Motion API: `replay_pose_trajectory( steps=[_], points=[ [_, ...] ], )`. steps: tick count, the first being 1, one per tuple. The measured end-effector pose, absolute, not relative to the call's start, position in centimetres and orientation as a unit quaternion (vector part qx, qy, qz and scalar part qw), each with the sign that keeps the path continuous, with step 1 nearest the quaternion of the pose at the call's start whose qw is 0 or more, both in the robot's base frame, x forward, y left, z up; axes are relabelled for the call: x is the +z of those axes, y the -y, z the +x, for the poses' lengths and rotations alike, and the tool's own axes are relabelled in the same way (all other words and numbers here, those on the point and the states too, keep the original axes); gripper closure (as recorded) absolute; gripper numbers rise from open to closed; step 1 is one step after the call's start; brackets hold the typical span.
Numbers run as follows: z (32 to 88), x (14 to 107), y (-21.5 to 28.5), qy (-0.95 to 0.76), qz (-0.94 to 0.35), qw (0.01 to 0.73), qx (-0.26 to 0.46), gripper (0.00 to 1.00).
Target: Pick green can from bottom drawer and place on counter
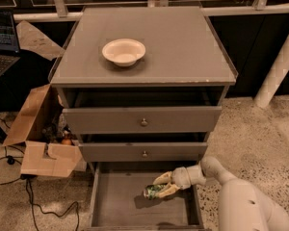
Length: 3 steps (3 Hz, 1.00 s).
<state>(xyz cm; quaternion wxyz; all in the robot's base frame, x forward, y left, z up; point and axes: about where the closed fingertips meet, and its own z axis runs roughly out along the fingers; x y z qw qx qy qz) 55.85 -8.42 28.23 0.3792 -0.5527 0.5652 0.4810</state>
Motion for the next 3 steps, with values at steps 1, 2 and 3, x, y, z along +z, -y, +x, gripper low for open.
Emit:
replay_pose_trajectory(
  steps=[1, 2, 3],
  points=[
    [56.2, 33.3, 11.3, -0.595, -0.526, 0.416, 0.443, 1.00],
    [55.8, 37.2, 14.2, -0.639, -0.485, 0.453, 0.390, 1.00],
    [53.8, 37.1, 13.4, -0.682, -0.461, 0.439, 0.360, 1.00]
  ],
)
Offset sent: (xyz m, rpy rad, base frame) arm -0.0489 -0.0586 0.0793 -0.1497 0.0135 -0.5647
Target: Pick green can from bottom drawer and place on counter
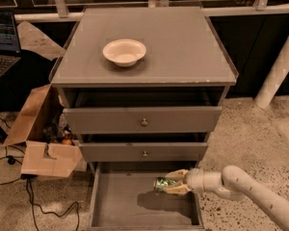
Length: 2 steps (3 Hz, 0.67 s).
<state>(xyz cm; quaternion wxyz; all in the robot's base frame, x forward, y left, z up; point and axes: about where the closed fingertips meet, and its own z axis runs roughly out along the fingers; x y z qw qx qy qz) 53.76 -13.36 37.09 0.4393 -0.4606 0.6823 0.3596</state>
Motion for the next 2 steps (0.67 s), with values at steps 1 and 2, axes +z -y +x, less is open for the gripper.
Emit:
replay_pose_trajectory(
  steps=[1, 2],
  points=[
    [53.8, 37.1, 13.4, -0.682, -0.461, 0.439, 0.360, 1.00],
    [52.5, 40.8, 12.0, -0.663, -0.477, 0.458, 0.351, 1.00]
  ],
)
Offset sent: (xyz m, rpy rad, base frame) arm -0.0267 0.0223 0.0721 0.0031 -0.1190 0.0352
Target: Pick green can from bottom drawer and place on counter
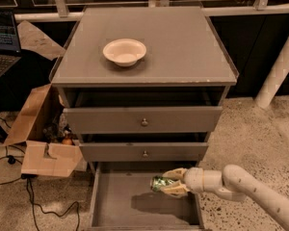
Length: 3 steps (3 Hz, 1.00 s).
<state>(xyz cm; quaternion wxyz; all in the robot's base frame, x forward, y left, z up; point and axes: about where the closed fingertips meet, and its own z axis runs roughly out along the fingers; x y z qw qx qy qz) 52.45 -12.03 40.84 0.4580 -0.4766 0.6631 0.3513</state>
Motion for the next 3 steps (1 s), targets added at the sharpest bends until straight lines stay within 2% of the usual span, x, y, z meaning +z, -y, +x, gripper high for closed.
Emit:
replay_pose_trajectory(
  steps=[3],
  points=[
    [47.4, 57.4, 8.9, -0.584, -0.545, 0.521, 0.299, 1.00]
  ],
)
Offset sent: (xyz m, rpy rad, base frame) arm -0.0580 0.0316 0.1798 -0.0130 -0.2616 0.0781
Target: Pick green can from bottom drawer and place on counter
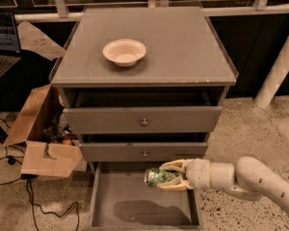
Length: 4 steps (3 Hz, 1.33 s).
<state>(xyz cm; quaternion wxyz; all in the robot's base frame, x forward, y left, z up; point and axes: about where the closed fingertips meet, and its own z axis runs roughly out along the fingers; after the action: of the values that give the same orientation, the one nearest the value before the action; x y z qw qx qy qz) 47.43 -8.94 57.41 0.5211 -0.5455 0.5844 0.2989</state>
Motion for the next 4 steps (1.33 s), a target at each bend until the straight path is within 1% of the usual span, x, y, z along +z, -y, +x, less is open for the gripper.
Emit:
replay_pose_trajectory(
  steps=[2, 3, 4],
  points=[
    [46.1, 67.1, 8.2, -0.537, -0.585, 0.560, 0.235, 1.00],
    [45.3, 71.3, 8.6, -0.518, -0.592, 0.584, 0.201, 1.00],
    [45.3, 71.3, 8.6, -0.518, -0.592, 0.584, 0.201, 1.00]
  ],
)
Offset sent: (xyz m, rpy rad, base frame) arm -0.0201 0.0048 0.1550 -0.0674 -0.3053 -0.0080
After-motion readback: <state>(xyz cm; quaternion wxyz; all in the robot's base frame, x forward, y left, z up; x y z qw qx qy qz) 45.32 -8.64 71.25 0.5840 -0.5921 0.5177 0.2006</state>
